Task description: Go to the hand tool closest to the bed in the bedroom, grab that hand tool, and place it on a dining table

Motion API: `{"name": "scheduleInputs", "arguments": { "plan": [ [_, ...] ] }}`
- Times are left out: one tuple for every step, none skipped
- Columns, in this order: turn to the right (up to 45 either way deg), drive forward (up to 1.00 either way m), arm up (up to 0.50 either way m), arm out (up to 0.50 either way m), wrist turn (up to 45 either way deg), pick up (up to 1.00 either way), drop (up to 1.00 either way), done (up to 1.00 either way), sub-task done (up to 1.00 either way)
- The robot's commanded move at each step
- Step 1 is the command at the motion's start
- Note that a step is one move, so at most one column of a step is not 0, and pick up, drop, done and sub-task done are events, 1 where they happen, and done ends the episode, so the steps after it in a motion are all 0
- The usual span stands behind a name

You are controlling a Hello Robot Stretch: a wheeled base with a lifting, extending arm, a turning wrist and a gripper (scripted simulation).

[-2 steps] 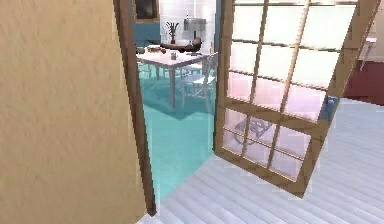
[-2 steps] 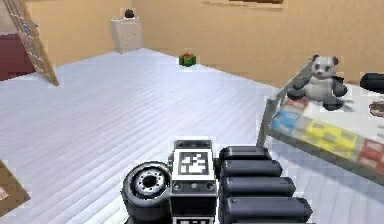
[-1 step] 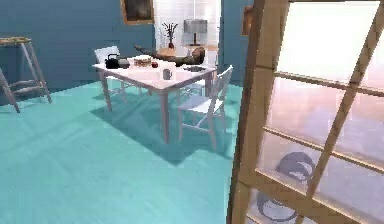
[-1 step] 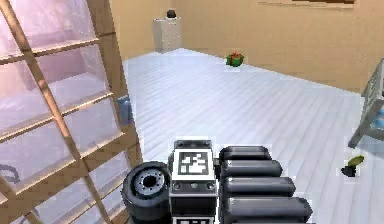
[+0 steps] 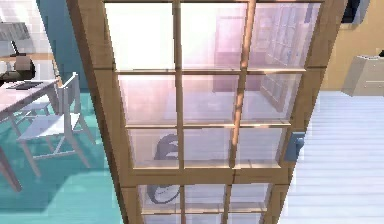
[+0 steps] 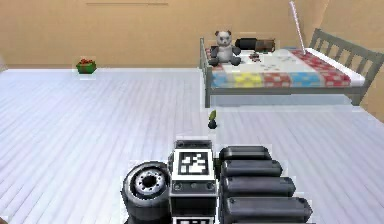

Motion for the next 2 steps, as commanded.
{"name": "scheduleInputs", "arguments": {
  "plan": [
    [0.0, 0.05, 0.0, 0.0, 0.0, 0.0, 0.0, 0.0, 0.0],
    [-42.0, 0.0, 0.0, 0.0, 0.0, 0.0, 0.0, 0.0, 0.0]
  ]
}}
